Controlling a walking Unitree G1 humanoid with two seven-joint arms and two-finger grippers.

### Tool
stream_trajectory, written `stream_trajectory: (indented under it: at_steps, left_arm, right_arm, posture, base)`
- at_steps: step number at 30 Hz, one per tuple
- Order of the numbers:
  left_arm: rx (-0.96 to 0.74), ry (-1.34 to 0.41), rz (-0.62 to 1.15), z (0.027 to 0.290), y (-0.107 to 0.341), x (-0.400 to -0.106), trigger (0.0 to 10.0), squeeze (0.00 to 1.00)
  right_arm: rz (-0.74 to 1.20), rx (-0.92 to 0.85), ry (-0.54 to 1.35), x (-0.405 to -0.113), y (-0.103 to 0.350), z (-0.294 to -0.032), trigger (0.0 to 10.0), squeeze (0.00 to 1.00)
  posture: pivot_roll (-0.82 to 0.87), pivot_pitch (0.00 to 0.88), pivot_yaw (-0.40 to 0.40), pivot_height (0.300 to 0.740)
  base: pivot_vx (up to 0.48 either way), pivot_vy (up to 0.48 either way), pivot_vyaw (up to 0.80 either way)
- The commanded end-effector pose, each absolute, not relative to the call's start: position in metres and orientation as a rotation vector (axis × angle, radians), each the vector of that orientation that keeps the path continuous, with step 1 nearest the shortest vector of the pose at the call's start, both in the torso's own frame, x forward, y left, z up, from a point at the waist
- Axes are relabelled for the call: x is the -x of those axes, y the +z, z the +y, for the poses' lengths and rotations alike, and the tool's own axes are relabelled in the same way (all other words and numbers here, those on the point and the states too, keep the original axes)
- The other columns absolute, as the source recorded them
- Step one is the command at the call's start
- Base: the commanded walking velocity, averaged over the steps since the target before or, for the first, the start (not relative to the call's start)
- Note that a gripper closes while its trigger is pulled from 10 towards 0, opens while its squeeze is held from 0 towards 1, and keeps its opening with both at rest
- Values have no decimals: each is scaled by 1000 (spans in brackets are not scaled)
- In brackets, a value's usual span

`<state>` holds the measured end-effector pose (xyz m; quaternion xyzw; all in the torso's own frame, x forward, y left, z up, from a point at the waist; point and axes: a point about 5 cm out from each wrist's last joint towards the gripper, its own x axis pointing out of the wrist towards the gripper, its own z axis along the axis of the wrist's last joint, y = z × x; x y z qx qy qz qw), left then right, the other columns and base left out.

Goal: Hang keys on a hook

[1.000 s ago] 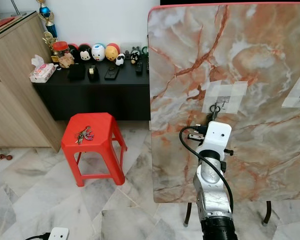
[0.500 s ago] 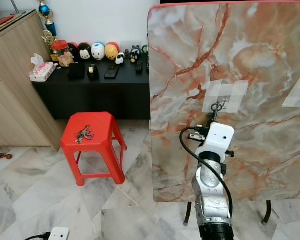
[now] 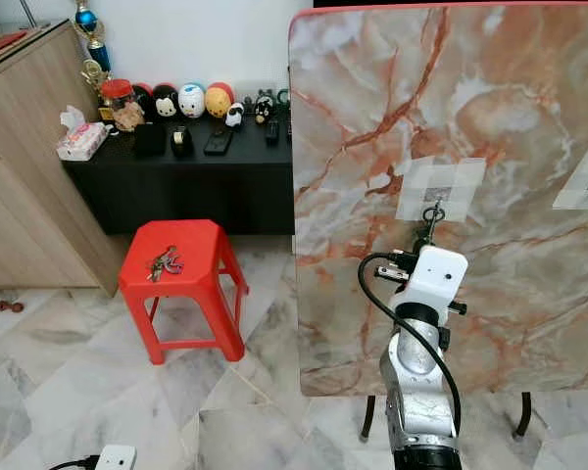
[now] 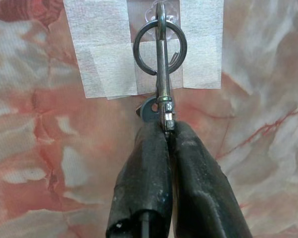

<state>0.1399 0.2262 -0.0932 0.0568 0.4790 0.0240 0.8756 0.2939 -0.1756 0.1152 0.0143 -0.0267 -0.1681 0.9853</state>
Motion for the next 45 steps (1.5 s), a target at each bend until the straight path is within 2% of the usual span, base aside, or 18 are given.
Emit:
stream_trajectory:
  at_steps: [1, 17, 45]
  left_arm:
    - [-121, 51, 1016, 227, -94, -138, 10000, 0]
    - [-122, 52, 1017, 227, -94, -138, 10000, 0]
    - [-124, 51, 1013, 227, -94, -139, 10000, 0]
  right_arm:
    - [-73, -30, -349, -292, 121, -177, 10000, 0]
    - [-55, -32, -392, -294, 121, -189, 10000, 0]
    - [-34, -30, -328, -307, 121, -181, 10000, 0]
  posture:
    - [-136, 0, 10, 740]
    - [-135, 0, 11, 740]
    - [-131, 0, 11, 740]
  base:
    - [0, 0, 0]
    - [0, 0, 0]
    - [0, 0, 0]
